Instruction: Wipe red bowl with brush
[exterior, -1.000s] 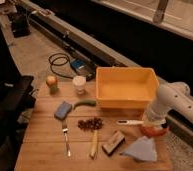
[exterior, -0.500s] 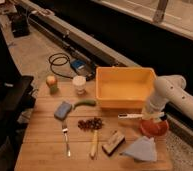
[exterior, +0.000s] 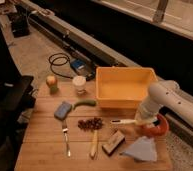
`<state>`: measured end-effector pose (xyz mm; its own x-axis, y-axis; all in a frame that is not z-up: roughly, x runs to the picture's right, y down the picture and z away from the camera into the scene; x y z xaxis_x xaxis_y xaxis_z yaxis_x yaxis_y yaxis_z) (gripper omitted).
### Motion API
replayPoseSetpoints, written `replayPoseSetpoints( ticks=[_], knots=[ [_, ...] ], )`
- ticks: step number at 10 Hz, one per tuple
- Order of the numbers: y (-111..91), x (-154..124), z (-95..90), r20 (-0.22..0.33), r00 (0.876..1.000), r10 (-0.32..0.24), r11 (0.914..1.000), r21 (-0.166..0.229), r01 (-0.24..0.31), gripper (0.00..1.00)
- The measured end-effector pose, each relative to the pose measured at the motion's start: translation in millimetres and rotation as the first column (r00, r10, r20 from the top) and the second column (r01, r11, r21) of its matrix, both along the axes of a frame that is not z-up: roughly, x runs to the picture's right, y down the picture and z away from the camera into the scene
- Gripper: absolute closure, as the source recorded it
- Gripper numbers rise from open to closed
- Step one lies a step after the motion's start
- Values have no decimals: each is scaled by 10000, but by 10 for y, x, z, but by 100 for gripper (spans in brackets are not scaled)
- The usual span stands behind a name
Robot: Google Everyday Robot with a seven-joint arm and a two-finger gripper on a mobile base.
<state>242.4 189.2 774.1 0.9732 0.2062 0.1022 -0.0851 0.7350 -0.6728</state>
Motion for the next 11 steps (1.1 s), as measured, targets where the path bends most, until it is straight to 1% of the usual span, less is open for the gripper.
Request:
replayPoseSetpoints(
  ticks=[1,2,4,5,7,8,9,11],
  knots=[
    [38,52,-35,-159,9999,51,10000,-43,-52,100],
    [18,145,-37,-377,9993,74,10000,-17,-75,100],
    [-79,323,-15,-742,9972,89,9999,63,-84,100],
    [-151,338,4,-776,9970,68,9999,162,-56,100],
    [-240,238,37,-569,9984,-73,9995,296,90,100],
    [-245,101,53,-272,9996,-92,9992,374,102,100],
    [-229,15,59,-80,9999,-90,9992,377,93,100],
    [-93,-197,22,386,9991,-188,9995,247,178,100]
  ],
)
